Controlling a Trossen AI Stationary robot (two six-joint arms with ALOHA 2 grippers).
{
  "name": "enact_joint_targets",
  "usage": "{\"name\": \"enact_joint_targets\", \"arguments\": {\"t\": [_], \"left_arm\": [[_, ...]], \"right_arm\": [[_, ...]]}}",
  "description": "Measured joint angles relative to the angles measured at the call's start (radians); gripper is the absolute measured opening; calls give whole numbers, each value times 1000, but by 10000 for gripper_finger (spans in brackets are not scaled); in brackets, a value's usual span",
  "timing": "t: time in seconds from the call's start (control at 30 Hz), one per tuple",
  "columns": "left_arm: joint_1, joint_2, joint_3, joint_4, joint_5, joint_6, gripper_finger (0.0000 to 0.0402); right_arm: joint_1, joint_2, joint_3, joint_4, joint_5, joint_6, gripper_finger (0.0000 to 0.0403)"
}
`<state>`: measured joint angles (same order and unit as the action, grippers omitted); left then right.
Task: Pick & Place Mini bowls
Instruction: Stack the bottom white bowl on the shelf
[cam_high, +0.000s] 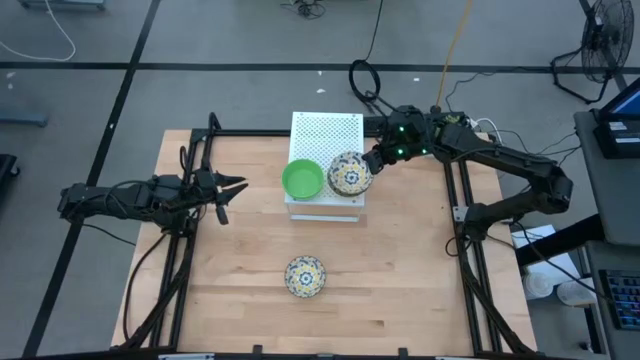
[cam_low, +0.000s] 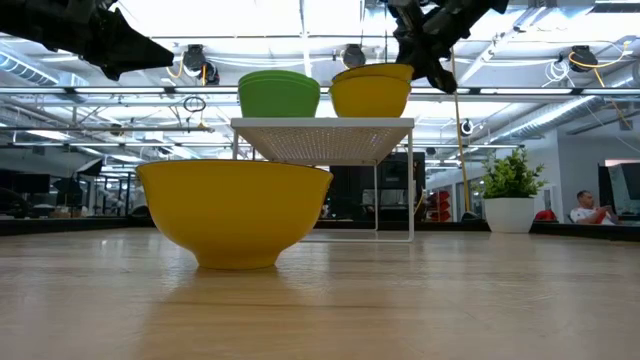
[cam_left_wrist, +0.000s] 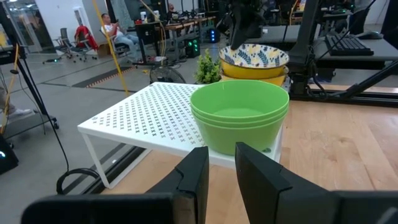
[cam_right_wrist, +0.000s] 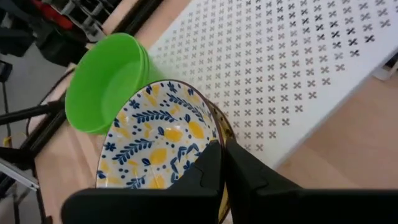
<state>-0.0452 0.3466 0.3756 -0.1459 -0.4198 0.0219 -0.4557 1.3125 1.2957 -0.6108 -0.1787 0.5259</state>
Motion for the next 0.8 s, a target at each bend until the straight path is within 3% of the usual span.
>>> {"name": "enact_joint_targets", "arguments": {"t": [0.8], "left_arm": [[0,0,0,-1,0,0,85]], "right_arm": [[0,-3,-71,101,-6,3,0]]}}
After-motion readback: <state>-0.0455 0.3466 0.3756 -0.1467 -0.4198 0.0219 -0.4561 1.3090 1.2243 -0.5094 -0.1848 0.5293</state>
